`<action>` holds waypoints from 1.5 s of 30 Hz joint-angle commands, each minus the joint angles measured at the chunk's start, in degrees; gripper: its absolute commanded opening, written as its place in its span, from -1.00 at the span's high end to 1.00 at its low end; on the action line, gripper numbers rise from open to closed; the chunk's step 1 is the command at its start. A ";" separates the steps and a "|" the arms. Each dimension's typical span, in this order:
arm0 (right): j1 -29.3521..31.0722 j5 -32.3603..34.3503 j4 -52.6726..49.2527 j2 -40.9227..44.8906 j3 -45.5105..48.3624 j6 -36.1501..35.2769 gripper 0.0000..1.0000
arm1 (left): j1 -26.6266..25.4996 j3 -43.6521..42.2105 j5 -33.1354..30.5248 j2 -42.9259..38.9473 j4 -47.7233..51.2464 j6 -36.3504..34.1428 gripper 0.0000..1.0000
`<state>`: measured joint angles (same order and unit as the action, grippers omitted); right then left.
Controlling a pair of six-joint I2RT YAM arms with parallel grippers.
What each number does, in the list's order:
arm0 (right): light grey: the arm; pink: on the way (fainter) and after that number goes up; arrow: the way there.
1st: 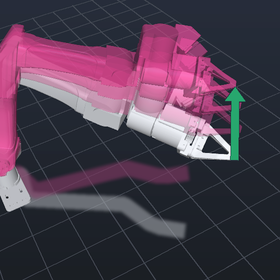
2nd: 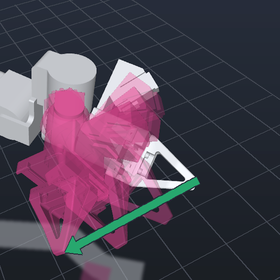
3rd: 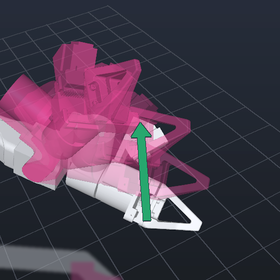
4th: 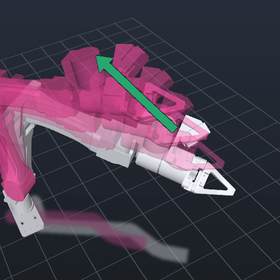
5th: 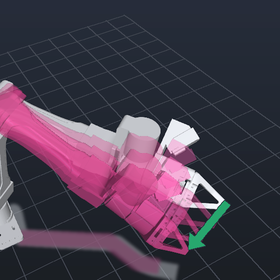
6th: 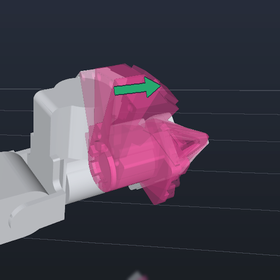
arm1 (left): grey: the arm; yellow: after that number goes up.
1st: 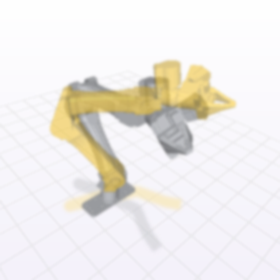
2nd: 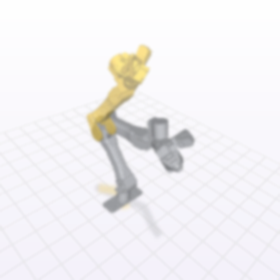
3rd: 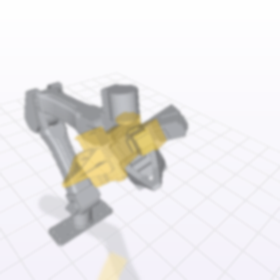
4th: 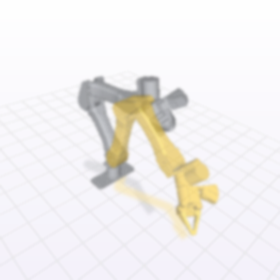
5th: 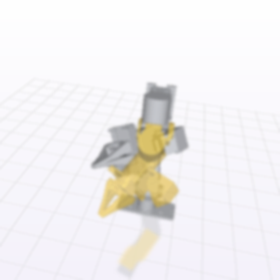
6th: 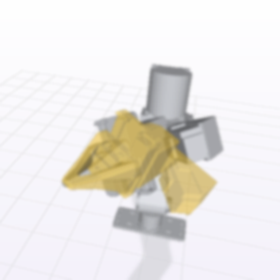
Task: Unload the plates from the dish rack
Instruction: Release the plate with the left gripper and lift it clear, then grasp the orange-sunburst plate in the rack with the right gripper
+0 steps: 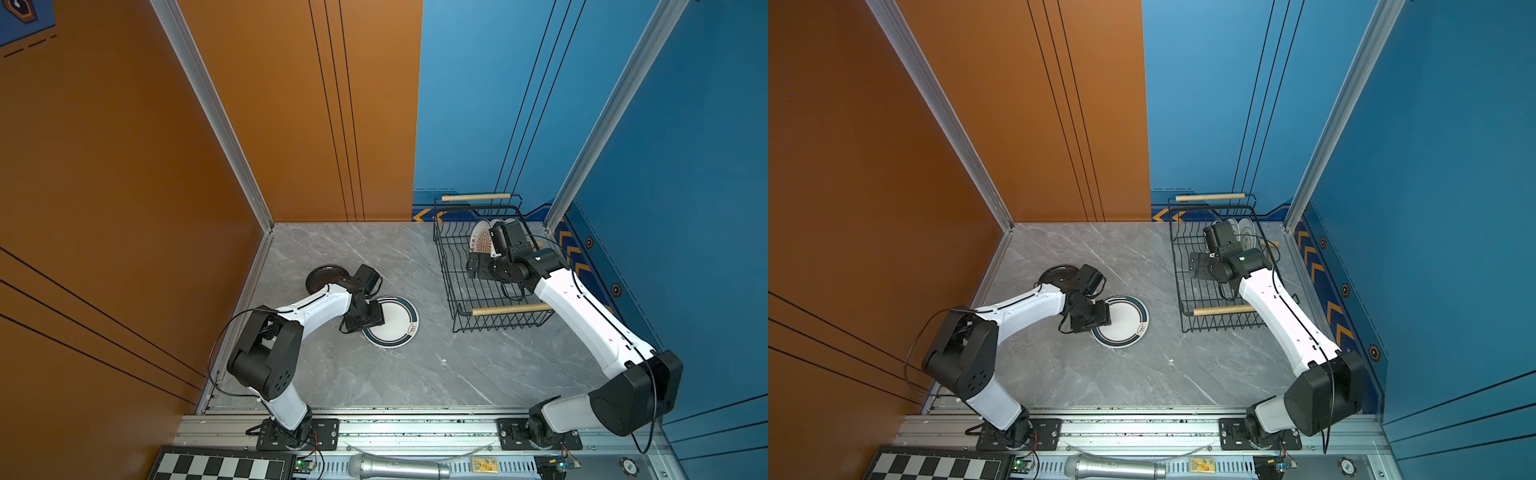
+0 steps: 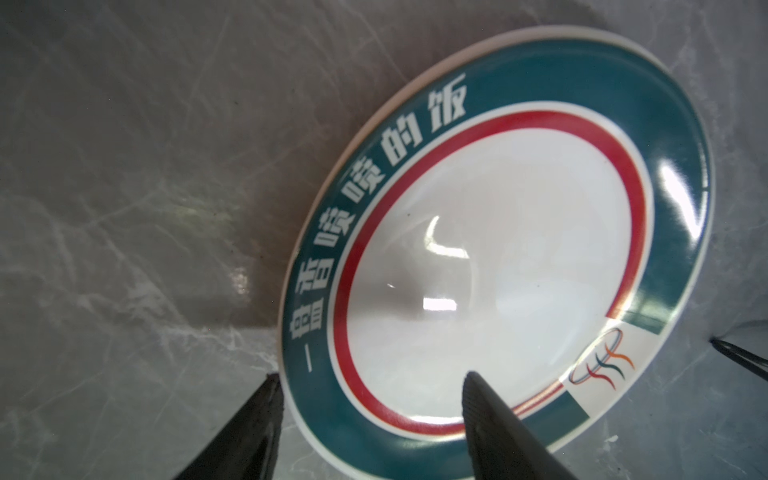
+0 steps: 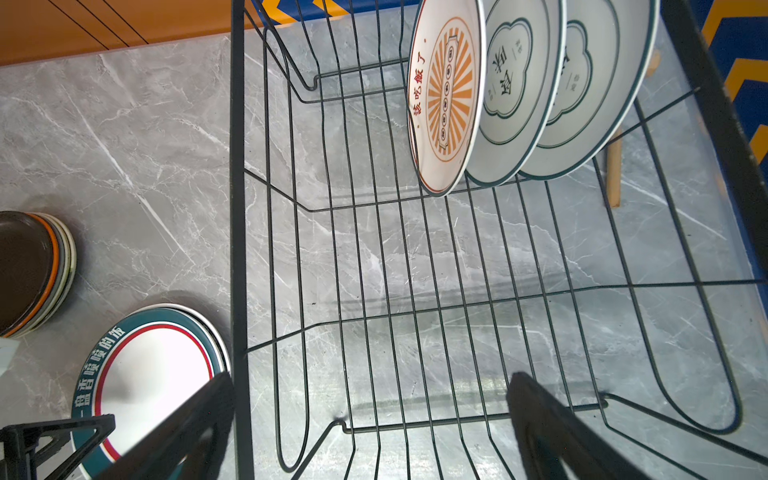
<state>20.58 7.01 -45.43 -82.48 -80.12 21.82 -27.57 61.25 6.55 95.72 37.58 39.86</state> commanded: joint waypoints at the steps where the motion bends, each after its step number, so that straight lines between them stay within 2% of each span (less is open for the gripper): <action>1: -0.45 -1.13 -1.01 -0.65 -0.42 -1.67 -1.00 | -1.18 2.52 -2.47 1.38 3.86 -1.51 -0.40; 7: -1.71 -1.64 -1.15 -2.53 -0.81 -2.70 -1.00 | -2.48 4.94 -3.26 3.76 5.76 -2.02 -0.39; 13: -4.02 -2.97 -0.54 -5.74 -3.36 -4.43 -1.00 | -1.62 3.90 -5.27 0.89 7.00 -1.62 -0.40; 23: -8.14 -2.92 1.22 -17.35 -13.29 -5.08 -0.99 | 1.65 1.01 -6.99 -9.13 9.63 -1.73 -0.40; 33: -10.99 -1.46 1.89 -30.62 -26.10 -4.38 -0.74 | 5.09 -5.88 -6.55 -23.94 5.22 -2.80 -0.42; 45: -12.23 -0.57 4.61 -38.85 -30.70 -7.07 -0.60 | 9.86 -11.63 -4.96 -34.85 -0.18 -3.03 -0.53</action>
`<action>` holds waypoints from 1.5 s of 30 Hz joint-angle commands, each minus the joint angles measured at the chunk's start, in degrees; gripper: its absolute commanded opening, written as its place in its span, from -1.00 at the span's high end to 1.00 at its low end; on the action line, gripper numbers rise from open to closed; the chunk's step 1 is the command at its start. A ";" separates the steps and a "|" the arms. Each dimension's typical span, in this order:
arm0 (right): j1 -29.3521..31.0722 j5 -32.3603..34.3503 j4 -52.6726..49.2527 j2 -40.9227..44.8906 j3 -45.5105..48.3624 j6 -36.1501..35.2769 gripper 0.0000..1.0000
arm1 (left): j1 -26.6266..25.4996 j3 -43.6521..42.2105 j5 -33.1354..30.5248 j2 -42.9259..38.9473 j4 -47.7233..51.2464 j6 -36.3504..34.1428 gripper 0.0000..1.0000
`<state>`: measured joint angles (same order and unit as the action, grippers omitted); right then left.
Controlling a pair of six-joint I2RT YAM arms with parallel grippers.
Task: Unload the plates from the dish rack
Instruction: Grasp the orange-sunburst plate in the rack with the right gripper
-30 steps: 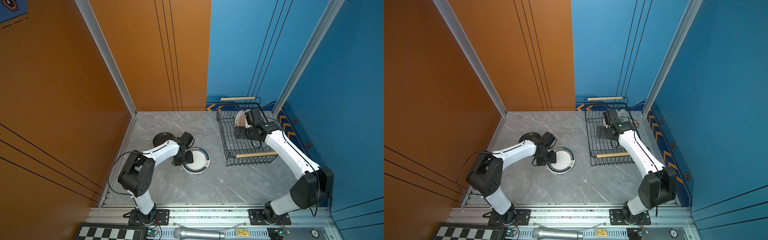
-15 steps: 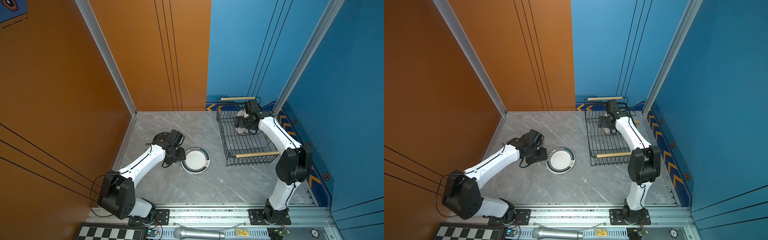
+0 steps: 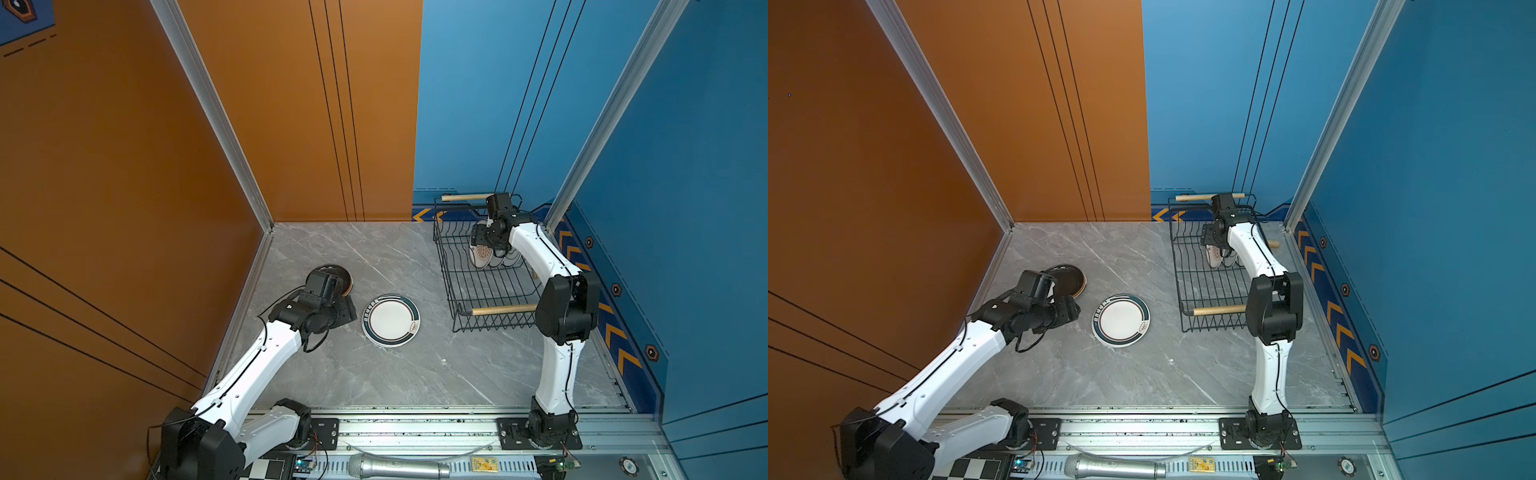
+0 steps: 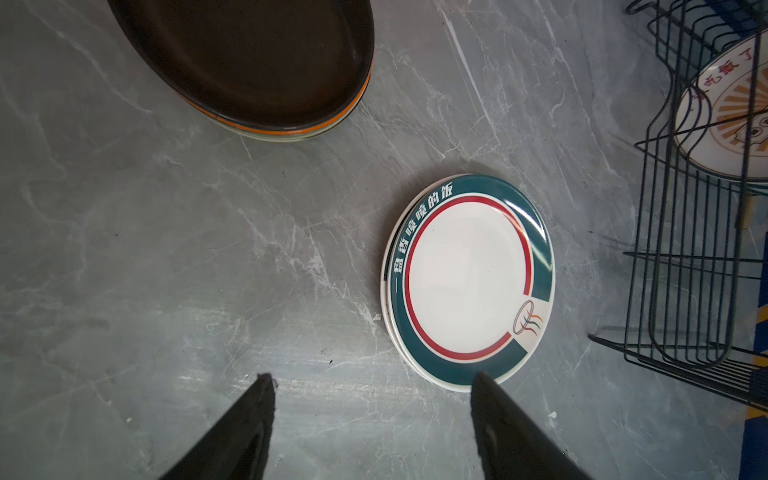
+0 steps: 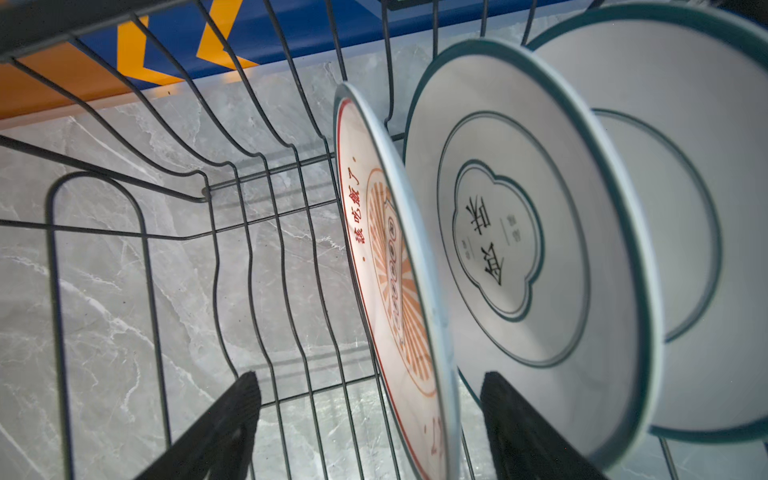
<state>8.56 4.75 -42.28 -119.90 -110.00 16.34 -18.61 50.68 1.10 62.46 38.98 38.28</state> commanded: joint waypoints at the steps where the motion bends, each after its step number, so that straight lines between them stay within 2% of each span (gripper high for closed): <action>1: -0.21 1.92 2.49 -1.60 -0.47 -1.79 -0.59 | 1.18 -1.23 0.56 -1.98 -1.71 -1.54 -0.54; 4: -0.30 1.98 4.40 -2.50 -0.31 -2.69 -0.54 | 2.38 -1.84 0.93 -3.08 -2.28 -1.76 -0.58; 12: -0.56 0.20 8.90 -3.50 0.84 -3.57 -0.03 | 5.40 -2.50 2.37 -4.18 -2.51 -2.25 -0.62; 22: -0.65 -0.33 10.55 -3.66 2.31 -4.12 0.34 | 7.92 -2.69 3.46 -4.76 -2.46 -3.20 -0.70; 24: -0.63 -0.43 10.81 -3.59 2.69 -4.12 0.35 | 8.52 -2.64 3.81 -4.72 -2.60 -3.35 -0.80; 28: -0.56 -0.45 10.82 -3.12 3.24 -4.21 0.51 | 9.22 -2.77 4.33 -4.80 -2.58 -3.65 -0.82; 31: -0.56 -0.45 10.81 -2.24 3.86 -4.36 0.58 | 9.65 -2.81 4.63 -4.89 -2.51 -4.00 -0.96; 38: -0.58 -0.69 10.82 0.64 5.12 -4.73 0.71 | 10.55 -3.07 5.63 -5.32 -2.51 -4.34 -1.00; 45: -0.15 -1.58 10.30 6.59 5.24 -4.73 0.76 | 11.06 -3.13 6.55 -6.11 -2.49 -4.38 -0.95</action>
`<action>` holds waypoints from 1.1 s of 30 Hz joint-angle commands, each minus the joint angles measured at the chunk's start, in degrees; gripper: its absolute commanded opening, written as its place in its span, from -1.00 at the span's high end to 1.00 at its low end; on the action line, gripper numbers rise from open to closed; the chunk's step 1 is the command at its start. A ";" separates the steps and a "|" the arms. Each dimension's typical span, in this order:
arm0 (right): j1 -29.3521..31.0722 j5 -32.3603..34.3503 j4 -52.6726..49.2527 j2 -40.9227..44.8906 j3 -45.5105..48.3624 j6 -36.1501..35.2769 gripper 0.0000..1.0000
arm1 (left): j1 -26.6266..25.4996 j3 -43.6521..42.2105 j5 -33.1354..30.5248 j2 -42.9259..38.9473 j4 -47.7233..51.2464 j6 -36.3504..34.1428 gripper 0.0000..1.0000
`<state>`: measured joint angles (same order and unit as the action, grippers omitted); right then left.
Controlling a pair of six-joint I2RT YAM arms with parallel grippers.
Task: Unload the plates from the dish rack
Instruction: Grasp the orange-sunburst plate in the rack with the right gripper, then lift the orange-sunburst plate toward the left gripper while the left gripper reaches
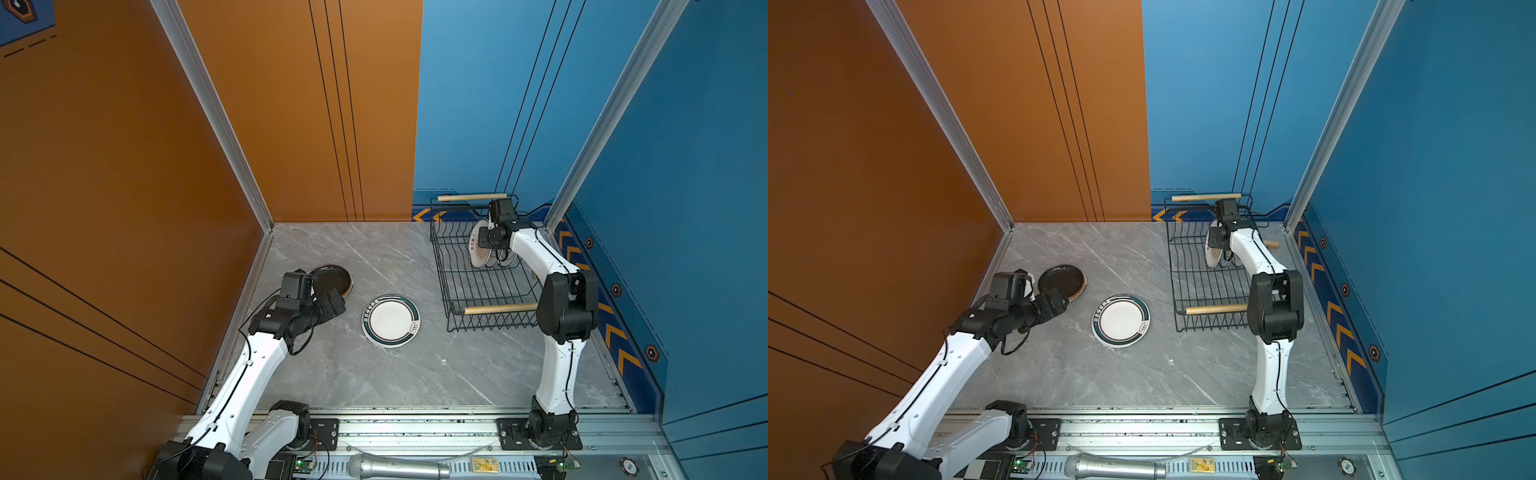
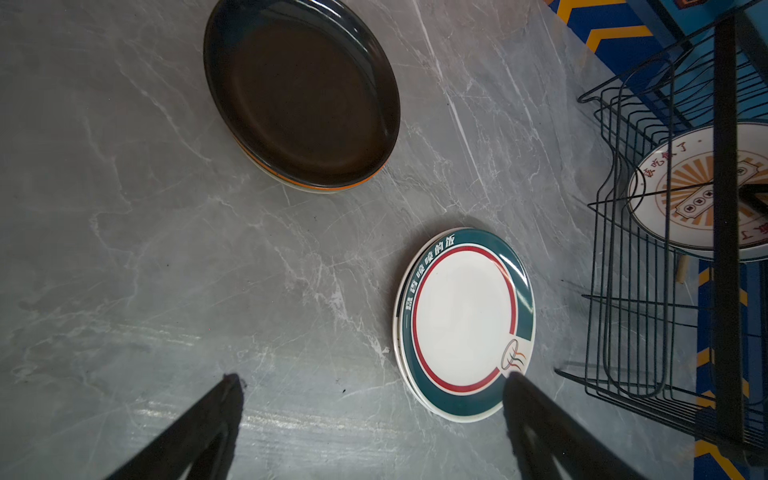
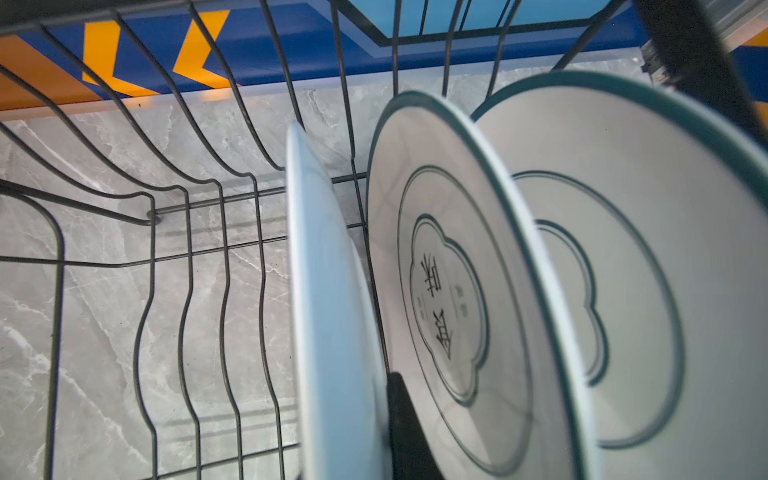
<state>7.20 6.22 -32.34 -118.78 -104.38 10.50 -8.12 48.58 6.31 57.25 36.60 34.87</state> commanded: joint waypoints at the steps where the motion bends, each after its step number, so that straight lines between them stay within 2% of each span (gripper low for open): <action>1: 1.37 -3.08 0.27 6.39 -0.39 1.14 0.76 | 0.56 -0.97 1.57 -0.92 -0.15 -0.98 -0.96; 12: 3.46 -4.34 0.87 19.25 1.05 0.74 0.83 | 0.32 -1.12 0.85 1.36 -0.34 1.78 -0.96; 17: 6.83 -3.54 7.64 29.04 8.97 -3.44 0.84 | -2.61 -0.79 -2.99 2.35 -0.37 3.54 -0.96; 20: 8.71 -5.47 14.20 34.61 15.49 -3.31 0.84 | -5.28 -0.74 -7.18 3.68 -0.98 5.17 -0.96; 23: 8.83 -9.64 19.17 38.65 21.32 2.63 0.85 | -7.42 -0.59 -7.12 5.28 -3.49 4.83 -0.96; 26: 8.66 -14.44 23.53 41.41 27.39 11.48 0.91 | -8.73 0.25 -6.29 6.31 -6.31 2.73 -0.96; 30: 8.79 -22.12 27.53 42.53 33.90 23.52 0.91 | -12.60 0.74 -9.23 4.83 -11.59 -1.21 -0.96; 33: 9.27 -27.43 28.63 41.61 36.40 32.30 0.91 | -12.50 0.87 -3.08 4.75 -16.28 -2.15 -0.96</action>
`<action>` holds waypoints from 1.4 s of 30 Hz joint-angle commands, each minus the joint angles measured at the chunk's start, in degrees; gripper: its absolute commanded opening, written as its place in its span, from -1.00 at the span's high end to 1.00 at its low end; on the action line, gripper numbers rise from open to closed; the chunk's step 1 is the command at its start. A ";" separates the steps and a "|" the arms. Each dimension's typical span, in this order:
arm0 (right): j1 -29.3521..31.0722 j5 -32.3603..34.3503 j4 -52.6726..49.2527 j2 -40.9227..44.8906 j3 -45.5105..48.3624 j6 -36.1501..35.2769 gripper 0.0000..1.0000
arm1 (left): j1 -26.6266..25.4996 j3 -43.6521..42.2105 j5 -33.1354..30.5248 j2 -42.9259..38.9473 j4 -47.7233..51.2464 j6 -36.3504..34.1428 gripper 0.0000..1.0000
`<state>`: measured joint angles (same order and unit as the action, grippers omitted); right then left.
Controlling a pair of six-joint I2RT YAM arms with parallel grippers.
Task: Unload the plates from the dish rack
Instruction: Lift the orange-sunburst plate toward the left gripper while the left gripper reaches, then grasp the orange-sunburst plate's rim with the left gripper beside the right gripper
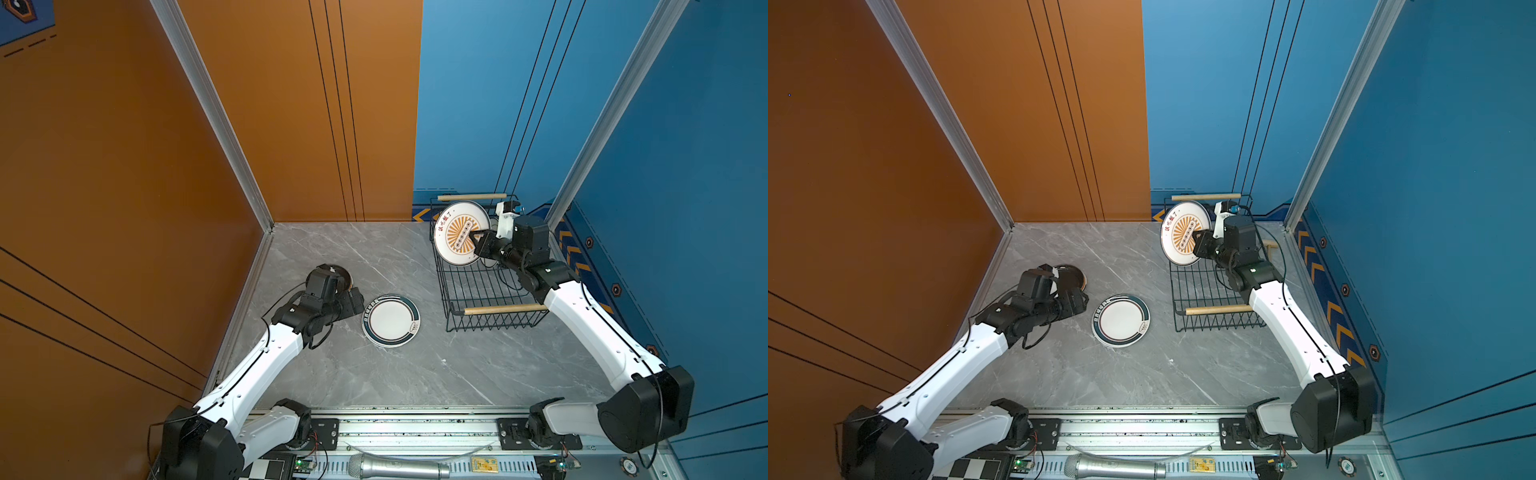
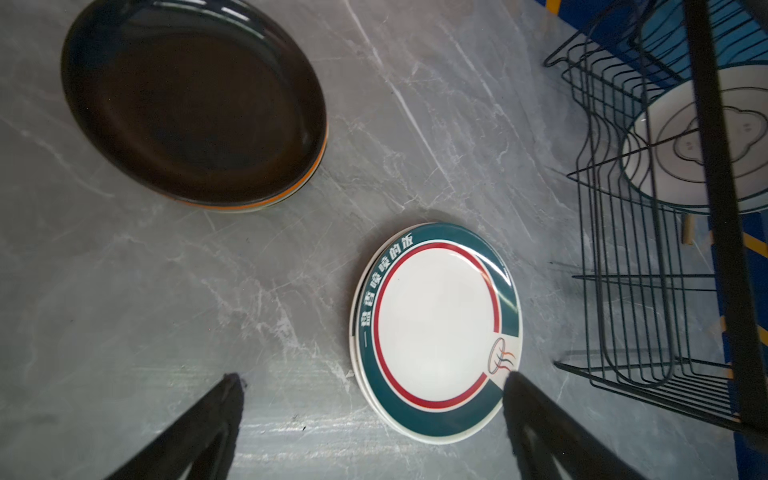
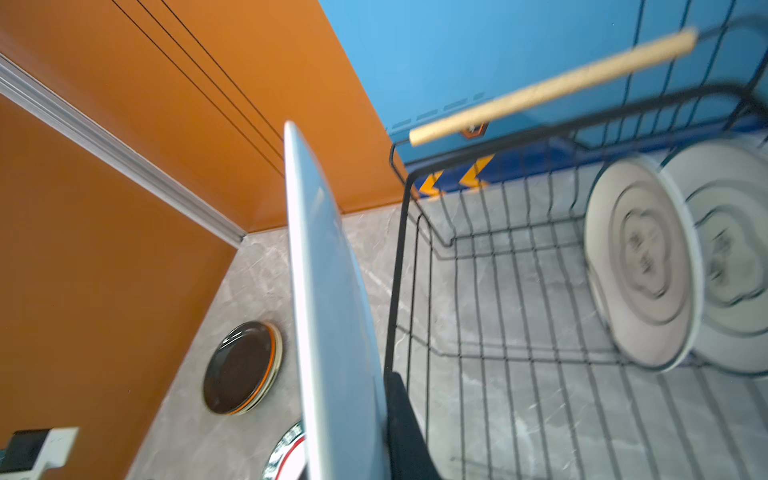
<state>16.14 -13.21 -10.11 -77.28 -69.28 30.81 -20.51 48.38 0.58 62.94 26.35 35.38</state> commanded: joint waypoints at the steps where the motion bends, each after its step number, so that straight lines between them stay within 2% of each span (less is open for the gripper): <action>1: 0.63 -9.87 8.02 -0.18 2.41 14.50 0.91 | 0.14 0.82 5.60 -0.66 -8.30 -2.39 -0.96; 6: 3.72 -12.60 10.05 -1.53 4.26 19.09 0.90 | -0.08 0.50 13.40 2.62 -19.62 2.98 -0.96; 13: 8.01 -18.71 17.12 -7.77 4.17 25.71 0.89 | -1.11 2.64 20.99 8.37 -29.19 8.28 -0.96; 18: 10.87 -19.65 20.51 -10.82 3.94 27.28 0.90 | -0.83 2.33 24.22 10.90 -35.18 12.43 -0.96; 24: 12.45 -22.68 26.08 -12.26 4.61 30.34 0.89 | -0.12 2.19 25.33 11.54 -36.56 13.63 -0.97; 27: 13.49 -23.93 26.33 -12.94 4.01 30.58 0.88 | 0.47 1.88 27.18 12.18 -38.54 14.97 -0.77; 35: 15.10 -25.11 24.55 -14.96 2.23 28.76 0.83 | 1.92 0.91 29.94 11.84 -40.29 16.73 0.06; 42: 16.17 -24.51 21.67 -15.88 0.22 25.71 0.70 | 3.11 -0.79 31.57 10.14 -40.88 17.09 0.49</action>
<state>31.03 -37.01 11.90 -92.47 -66.11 59.86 -17.39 48.58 30.09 74.02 -13.65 53.89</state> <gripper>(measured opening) 0.147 0.264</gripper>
